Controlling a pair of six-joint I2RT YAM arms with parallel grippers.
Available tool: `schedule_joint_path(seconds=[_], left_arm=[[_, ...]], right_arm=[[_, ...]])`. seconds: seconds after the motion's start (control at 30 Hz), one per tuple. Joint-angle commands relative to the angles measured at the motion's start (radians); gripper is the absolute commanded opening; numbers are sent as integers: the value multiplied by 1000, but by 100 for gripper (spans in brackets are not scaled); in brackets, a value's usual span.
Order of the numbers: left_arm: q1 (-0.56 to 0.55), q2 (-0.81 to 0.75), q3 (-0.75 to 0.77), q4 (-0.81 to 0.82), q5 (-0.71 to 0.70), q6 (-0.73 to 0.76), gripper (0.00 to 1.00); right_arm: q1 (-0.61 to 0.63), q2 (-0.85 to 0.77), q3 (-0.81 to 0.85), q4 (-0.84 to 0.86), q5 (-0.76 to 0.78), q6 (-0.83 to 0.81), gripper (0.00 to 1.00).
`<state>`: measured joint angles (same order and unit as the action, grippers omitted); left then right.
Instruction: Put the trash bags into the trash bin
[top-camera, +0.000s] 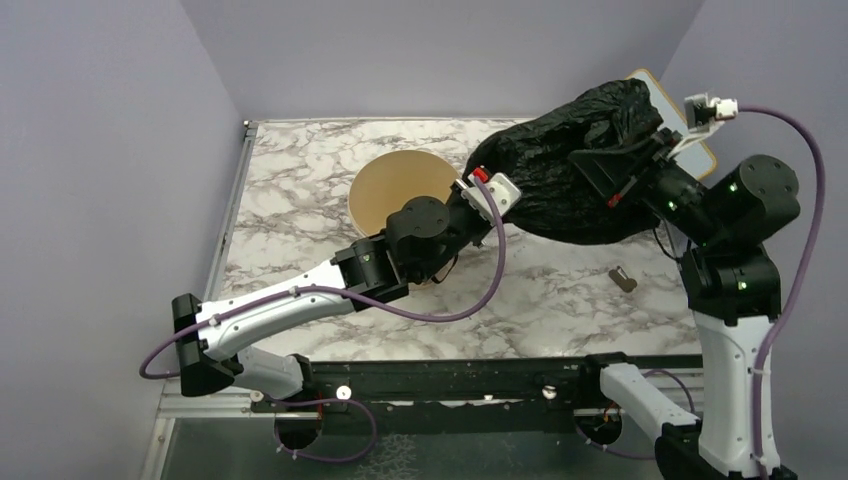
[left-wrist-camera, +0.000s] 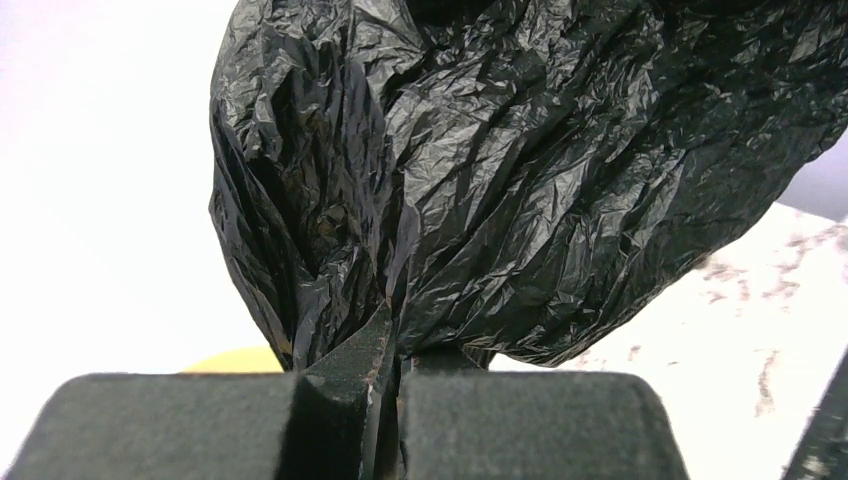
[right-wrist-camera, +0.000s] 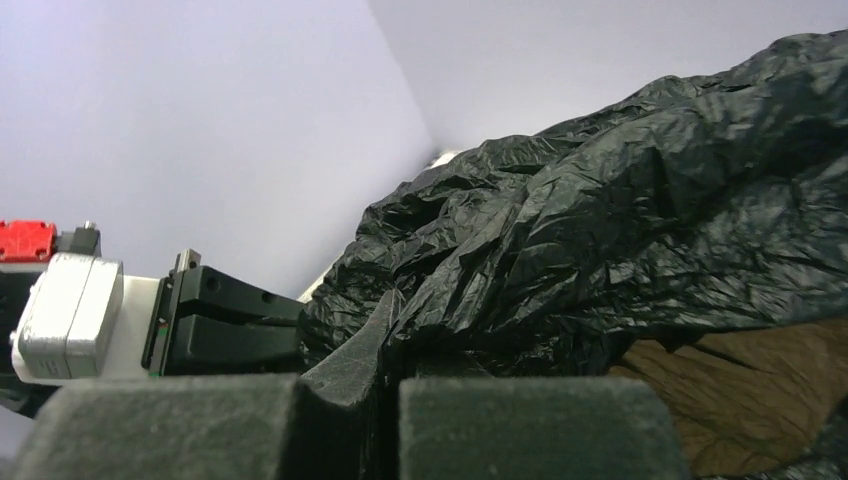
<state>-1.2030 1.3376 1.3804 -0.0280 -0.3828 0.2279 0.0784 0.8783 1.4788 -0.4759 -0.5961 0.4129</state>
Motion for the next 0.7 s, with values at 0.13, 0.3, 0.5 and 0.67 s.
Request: schedule_joint_path(seconds=[0.13, 0.3, 0.5, 0.67], left_arm=[[76, -116, -107, 118, -178, 45, 0], [136, -128, -89, 109, -132, 3, 0], [159, -159, -73, 133, -114, 18, 0], [171, -205, -96, 57, -197, -37, 0]], right_arm=[[0, 187, 59, 102, -330, 164, 1], [3, 253, 150, 92, -379, 152, 1], [40, 303, 175, 115, -367, 191, 1], [188, 372, 208, 96, -240, 162, 1]])
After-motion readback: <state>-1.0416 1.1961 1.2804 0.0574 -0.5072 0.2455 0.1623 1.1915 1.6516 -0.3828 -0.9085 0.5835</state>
